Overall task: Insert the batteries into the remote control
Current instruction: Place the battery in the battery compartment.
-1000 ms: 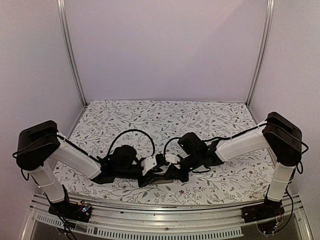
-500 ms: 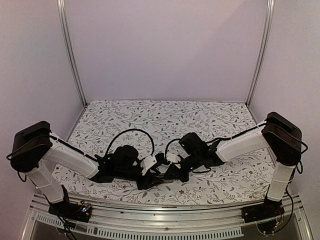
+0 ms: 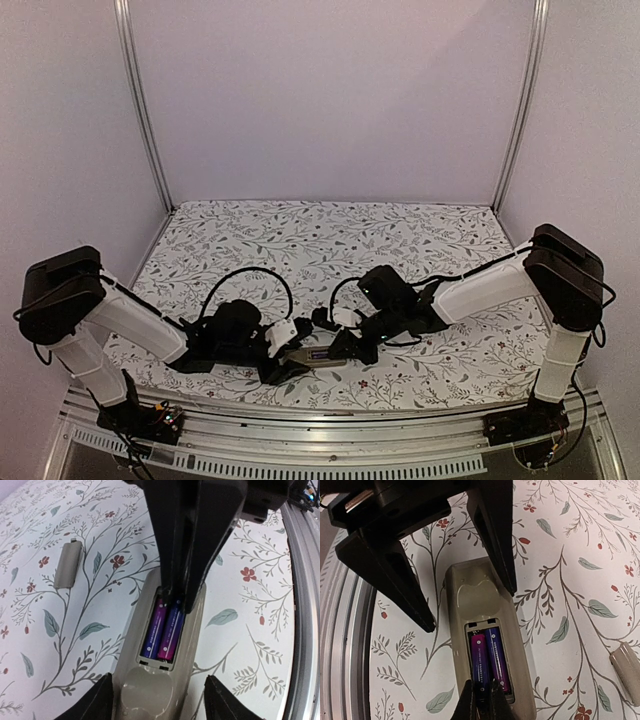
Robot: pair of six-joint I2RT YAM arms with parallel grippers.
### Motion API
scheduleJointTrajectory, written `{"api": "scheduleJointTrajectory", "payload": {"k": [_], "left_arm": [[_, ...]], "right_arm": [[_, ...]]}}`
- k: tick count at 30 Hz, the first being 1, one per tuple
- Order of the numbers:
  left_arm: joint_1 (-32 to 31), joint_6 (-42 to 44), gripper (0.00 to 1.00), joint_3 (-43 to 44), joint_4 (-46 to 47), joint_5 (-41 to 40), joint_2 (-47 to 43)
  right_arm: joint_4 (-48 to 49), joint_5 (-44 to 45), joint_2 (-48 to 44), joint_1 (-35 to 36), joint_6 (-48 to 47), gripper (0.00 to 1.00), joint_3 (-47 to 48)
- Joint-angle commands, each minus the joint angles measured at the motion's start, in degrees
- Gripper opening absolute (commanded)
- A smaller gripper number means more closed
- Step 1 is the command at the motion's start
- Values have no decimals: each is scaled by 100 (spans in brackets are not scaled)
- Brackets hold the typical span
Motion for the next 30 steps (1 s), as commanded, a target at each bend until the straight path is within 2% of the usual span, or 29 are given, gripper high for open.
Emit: {"api": "scheduleJointTrajectory", "payload": {"k": [1, 6, 9, 16, 21, 30], "left_arm": [[165, -79, 60, 78, 166, -121, 235], [229, 49, 48, 332, 327, 121, 338], [193, 154, 51, 432, 371, 656, 465], [186, 227, 50, 478, 690, 641, 806], [189, 253, 46, 455, 947, 657, 1010], [192, 259, 46, 346, 1118, 797, 1001]], "right_arm": [[-265, 757, 407, 92, -161, 1, -231], [-239, 754, 379, 92, -190, 2, -280], [-185, 740, 377, 92, -178, 4, -265], [-65, 585, 427, 135, -188, 5, -173], [-118, 644, 529, 294, -273, 4, -139], [-120, 665, 827, 405, -281, 5, 49]]}}
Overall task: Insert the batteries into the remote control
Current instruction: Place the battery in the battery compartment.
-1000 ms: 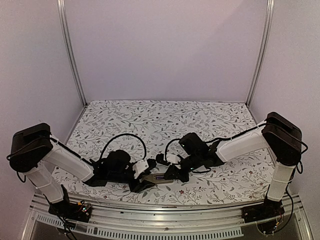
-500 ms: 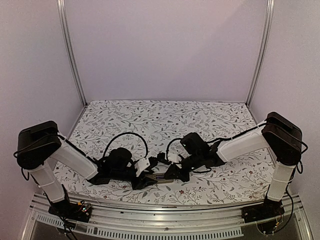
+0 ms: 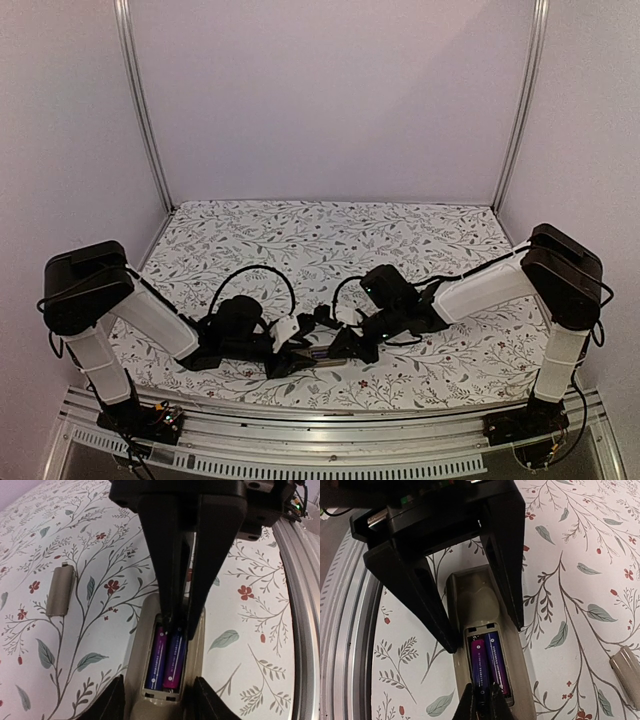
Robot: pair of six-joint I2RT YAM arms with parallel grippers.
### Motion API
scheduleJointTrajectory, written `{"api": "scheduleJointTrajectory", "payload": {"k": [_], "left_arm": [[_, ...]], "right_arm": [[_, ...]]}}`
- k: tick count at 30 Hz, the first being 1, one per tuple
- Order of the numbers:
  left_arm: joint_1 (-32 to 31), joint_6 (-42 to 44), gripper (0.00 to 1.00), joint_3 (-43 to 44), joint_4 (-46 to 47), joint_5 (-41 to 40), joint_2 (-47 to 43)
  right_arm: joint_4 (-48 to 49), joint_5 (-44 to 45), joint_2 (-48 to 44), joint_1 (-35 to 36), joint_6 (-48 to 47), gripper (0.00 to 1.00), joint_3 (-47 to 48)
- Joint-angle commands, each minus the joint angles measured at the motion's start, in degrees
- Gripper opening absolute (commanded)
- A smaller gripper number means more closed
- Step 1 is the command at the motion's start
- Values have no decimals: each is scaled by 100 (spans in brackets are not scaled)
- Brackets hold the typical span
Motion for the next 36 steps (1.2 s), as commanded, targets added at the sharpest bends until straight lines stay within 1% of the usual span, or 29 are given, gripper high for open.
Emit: {"api": "scheduleJointTrajectory", "payload": {"k": [1, 5, 8, 11, 14, 18, 20, 22, 24, 25, 26, 28, 31, 33, 36], "left_arm": [[-125, -39, 46, 233, 92, 18, 188], [-127, -168, 46, 164, 278, 168, 88], [-129, 90, 51, -218, 1131, 228, 64], [-114, 388, 53, -628, 2094, 205, 10], [-127, 758, 55, -748, 2264, 513, -68], [-122, 1245, 51, -683, 1764, 918, -132], [-148, 1916, 51, -696, 1447, 1264, -111], [-209, 2678, 50, -692, 1360, 1253, 6], [-224, 3018, 49, -550, 1393, 1047, 127], [-226, 3126, 49, -389, 1181, 970, 169], [-232, 3152, 49, -199, 946, 848, 191], [-243, 2942, 49, 65, 672, 469, 213], [-279, 2898, 43, 168, 310, 39, 160], [-309, 2934, 40, 56, 0, 0, 71], [-339, 3013, 40, -177, -268, 74, -124]], "right_arm": [[-319, 894, 805, 479, -373, 5, 108], [-275, 1008, 840, 500, -310, 8, 14], [-181, 977, 828, 494, -232, 9, -36], [-132, 976, 877, 492, -200, 8, -39], [-147, 1003, 919, 454, -199, 8, -67], [-141, 981, 829, 314, -102, 8, -134], [-140, 1000, 780, 307, -105, 8, -140], [-132, 939, 769, 307, -104, 8, -115], [-132, 920, 803, 307, -73, 8, -94], [-132, 924, 826, 307, -67, 8, -92], [-139, 928, 835, 307, -67, 8, -92], [-141, 937, 827, 307, -67, 8, -91], [-140, 952, 774, 307, -53, 8, -105], [-124, 961, 742, 307, -41, 8, -130], [-106, 931, 733, 307, -48, 8, -184]]}}
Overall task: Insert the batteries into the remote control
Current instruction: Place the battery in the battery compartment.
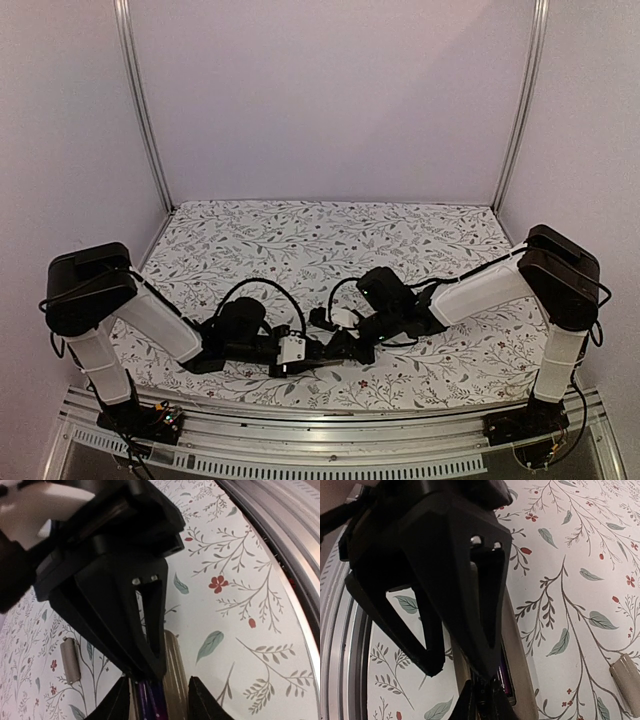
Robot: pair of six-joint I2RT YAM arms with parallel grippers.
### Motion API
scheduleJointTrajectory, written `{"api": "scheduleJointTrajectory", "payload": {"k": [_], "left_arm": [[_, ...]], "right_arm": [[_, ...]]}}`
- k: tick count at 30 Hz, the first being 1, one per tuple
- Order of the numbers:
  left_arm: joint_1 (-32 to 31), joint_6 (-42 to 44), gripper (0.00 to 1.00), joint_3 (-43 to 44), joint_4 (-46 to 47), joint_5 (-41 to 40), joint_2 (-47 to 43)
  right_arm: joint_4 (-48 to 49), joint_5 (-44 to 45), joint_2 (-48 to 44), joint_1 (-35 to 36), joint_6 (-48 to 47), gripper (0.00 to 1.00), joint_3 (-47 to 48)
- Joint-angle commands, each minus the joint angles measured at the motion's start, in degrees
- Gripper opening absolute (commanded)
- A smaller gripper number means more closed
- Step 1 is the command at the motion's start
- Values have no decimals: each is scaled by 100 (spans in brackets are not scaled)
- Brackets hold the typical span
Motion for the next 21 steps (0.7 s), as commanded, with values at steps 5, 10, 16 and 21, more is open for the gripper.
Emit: {"api": "scheduleJointTrajectory", "payload": {"k": [5, 10, 16, 21], "left_arm": [[-180, -342, 35, -152, -1239, -280, -310], [-219, -236, 37, -147, -1058, -460, -147], [-272, 259, 40, -179, -438, -482, 89], [-267, 446, 33, -294, -452, -349, 181]], "right_arm": [[-274, 794, 616, 211, -39, 8, -278], [-289, 807, 560, 211, -34, 8, -269], [-324, 808, 532, 206, 21, 12, -224], [-503, 832, 469, 211, -2, 15, -131]]}}
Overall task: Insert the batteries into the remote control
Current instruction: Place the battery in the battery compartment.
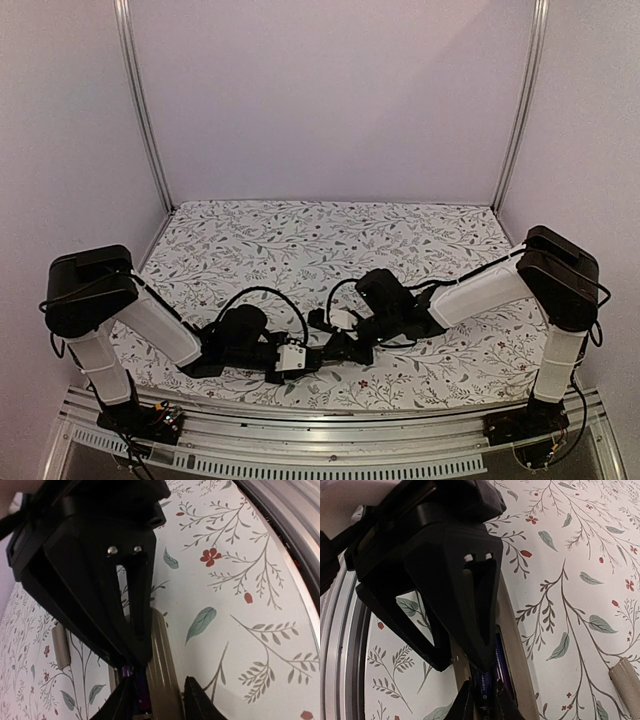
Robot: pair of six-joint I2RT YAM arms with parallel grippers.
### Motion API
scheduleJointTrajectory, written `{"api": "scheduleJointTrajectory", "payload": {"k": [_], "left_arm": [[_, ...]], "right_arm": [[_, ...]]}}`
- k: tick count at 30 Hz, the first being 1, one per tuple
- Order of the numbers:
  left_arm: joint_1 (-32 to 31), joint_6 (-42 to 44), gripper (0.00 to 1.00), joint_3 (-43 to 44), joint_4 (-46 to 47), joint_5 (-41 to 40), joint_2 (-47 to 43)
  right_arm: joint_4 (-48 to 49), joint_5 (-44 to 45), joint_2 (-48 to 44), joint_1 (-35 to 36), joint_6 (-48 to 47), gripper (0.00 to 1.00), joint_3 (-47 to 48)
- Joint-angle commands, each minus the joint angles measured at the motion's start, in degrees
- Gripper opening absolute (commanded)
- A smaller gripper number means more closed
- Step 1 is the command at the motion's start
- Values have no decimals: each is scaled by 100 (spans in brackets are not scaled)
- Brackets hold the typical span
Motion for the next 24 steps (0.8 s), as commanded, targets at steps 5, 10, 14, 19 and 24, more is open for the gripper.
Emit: {"api": "scheduleJointTrajectory", "payload": {"k": [5, 10, 14, 19, 24], "left_arm": [[-100, 338, 30, -249, -332, 138, 59], [-97, 293, 28, -301, -400, 223, 46], [-95, 301, 28, -388, -389, 245, 0], [-98, 230, 28, -415, -369, 254, -6], [-102, 210, 28, -404, -276, 244, 2]], "right_arm": [[-795, 746, 247, 152, -14, 17, -58], [-1081, 725, 31, 150, -8, 18, 71], [-1218, 635, -311, 148, 3, 21, 49], [-1273, 472, -524, 94, -8, 24, -27], [-1211, 389, -290, 90, -31, 23, 93]]}}
